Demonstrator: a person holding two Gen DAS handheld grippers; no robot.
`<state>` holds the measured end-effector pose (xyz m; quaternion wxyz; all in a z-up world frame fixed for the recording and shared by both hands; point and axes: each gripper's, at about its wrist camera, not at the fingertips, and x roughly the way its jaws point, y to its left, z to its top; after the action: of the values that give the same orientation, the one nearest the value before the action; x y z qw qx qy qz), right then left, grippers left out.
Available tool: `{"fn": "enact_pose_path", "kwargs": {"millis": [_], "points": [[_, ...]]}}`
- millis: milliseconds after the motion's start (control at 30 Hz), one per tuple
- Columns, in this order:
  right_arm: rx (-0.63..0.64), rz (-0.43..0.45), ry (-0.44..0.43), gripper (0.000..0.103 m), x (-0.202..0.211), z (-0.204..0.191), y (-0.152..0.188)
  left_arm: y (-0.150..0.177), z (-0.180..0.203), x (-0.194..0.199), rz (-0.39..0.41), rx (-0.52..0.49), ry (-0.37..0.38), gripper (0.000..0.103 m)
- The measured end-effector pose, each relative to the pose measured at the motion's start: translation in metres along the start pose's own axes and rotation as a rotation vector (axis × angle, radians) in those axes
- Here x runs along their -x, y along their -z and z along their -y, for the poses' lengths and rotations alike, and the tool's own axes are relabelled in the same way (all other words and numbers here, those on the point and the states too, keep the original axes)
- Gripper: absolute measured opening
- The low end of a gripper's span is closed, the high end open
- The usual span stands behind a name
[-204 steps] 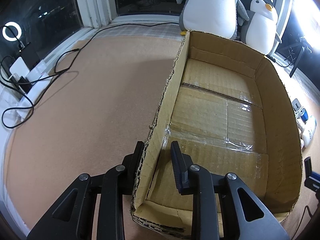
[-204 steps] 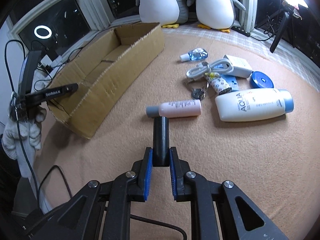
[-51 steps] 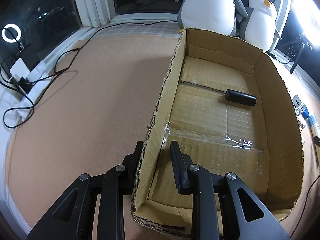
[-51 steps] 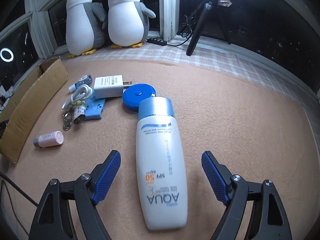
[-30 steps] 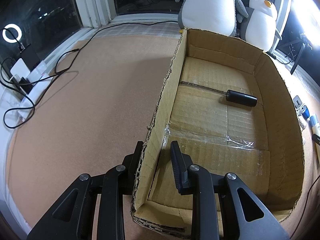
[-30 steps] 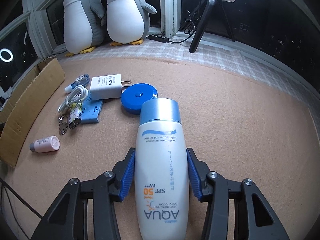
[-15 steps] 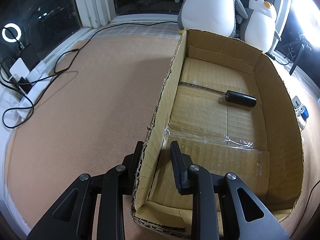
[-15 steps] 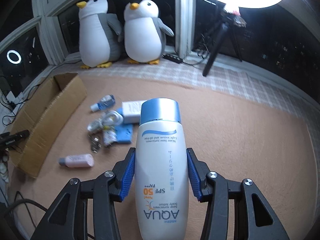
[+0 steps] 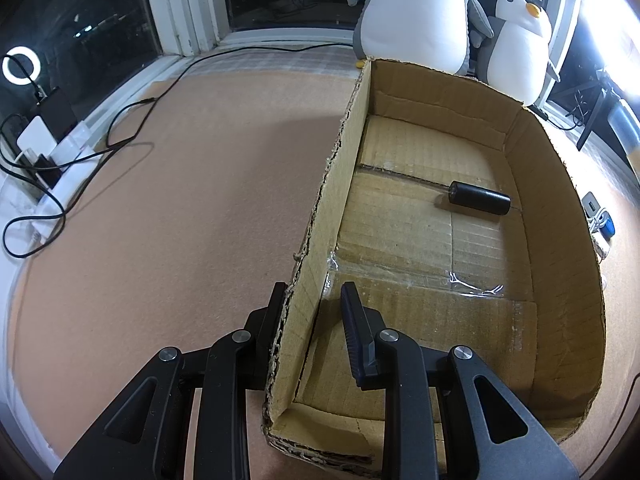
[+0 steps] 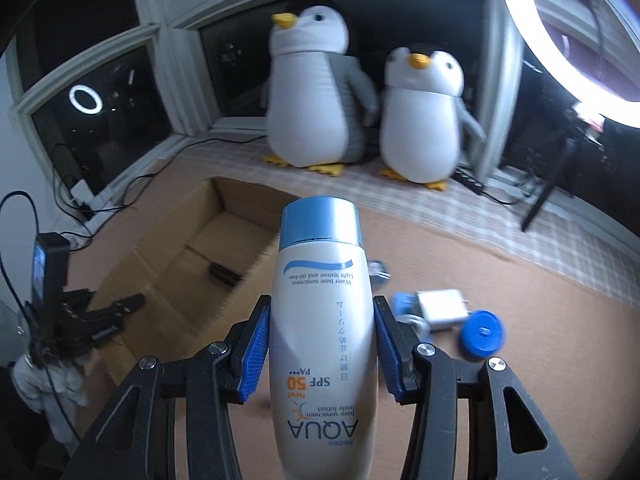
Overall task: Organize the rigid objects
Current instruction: 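Carry the AQUA bottle into the box and release it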
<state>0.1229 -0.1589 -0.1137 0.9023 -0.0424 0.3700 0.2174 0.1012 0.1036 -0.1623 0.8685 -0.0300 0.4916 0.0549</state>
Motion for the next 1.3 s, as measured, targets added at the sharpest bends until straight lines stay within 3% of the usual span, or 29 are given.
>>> {"fn": "enact_pose_path", "kwargs": {"millis": [267,467,800,833,900,967,1300], "points": [[0.080,-0.029,-0.087,0.044,-0.027,-0.070,-0.013,0.000,0.001,0.000,0.002,0.002,0.004,0.025],[0.087,-0.068,-0.122,0.044,-0.051,-0.096,-0.015,0.000,0.001,0.000,0.004,0.004,0.008,0.025],[0.080,-0.096,-0.127,0.045,-0.070,-0.104,-0.017,0.001,0.000,0.000,0.006,0.006,0.011,0.025],[0.086,-0.096,-0.129,0.047,-0.070,-0.105,-0.017,0.001,-0.001,0.000,0.006,0.006,0.012,0.025],[0.093,-0.081,-0.128,0.060,-0.067,-0.106,-0.018,0.001,0.000,0.000,0.006,0.006,0.014,0.025],[0.099,-0.065,-0.125,0.065,-0.064,-0.106,-0.018,0.001,-0.001,0.000,0.007,0.005,0.013,0.025],[0.063,-0.051,-0.117,0.065,-0.051,-0.087,-0.017,0.001,-0.002,0.000,0.007,0.001,0.013,0.025]]}}
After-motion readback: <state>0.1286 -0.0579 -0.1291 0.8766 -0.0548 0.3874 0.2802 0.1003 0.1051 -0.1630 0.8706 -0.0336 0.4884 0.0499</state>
